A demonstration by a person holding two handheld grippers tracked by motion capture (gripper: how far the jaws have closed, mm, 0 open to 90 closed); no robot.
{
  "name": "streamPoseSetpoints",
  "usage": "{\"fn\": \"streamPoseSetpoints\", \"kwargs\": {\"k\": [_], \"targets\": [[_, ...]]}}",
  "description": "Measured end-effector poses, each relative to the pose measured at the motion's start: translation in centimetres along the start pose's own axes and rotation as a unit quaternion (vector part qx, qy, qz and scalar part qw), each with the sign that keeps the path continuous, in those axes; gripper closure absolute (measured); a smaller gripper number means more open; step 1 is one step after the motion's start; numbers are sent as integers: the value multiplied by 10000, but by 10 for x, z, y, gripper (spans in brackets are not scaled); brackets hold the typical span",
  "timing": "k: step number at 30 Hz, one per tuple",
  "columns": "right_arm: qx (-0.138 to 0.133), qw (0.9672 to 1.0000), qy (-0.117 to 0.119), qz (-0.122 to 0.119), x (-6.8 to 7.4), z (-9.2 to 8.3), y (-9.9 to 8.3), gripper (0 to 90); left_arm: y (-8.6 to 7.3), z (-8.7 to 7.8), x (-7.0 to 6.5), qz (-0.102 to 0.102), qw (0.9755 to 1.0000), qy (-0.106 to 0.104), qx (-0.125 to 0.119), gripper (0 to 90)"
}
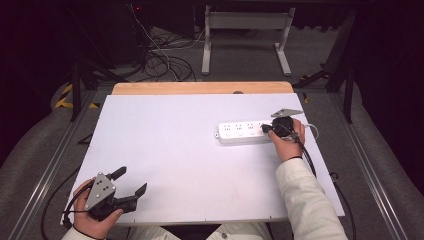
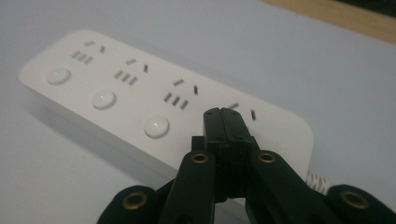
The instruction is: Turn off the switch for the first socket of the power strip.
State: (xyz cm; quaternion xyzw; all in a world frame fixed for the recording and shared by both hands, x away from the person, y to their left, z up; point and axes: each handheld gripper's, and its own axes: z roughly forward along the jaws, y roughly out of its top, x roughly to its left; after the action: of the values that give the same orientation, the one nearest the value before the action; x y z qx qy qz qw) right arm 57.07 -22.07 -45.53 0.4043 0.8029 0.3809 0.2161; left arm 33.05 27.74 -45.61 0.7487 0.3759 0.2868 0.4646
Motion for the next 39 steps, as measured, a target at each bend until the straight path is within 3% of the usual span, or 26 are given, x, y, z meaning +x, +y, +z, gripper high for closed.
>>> {"fn": "streamPoseSetpoints", "kwargs": {"k": [3,10,34,39], "targets": [[-389,9992,48,12,2,-14,9,900,0,1,1,8,10000,19,10,173],[-383,9990,74,-233,10,-29,23,900,0,0,1,19,10000,20,3,173],[-643,9976,176,-211,17,-63,31,900,0,1,1,2,10000,23,3,172],[-833,9961,213,-178,22,-75,30,773,1,1,0,34,10000,19,-3,171]]}}
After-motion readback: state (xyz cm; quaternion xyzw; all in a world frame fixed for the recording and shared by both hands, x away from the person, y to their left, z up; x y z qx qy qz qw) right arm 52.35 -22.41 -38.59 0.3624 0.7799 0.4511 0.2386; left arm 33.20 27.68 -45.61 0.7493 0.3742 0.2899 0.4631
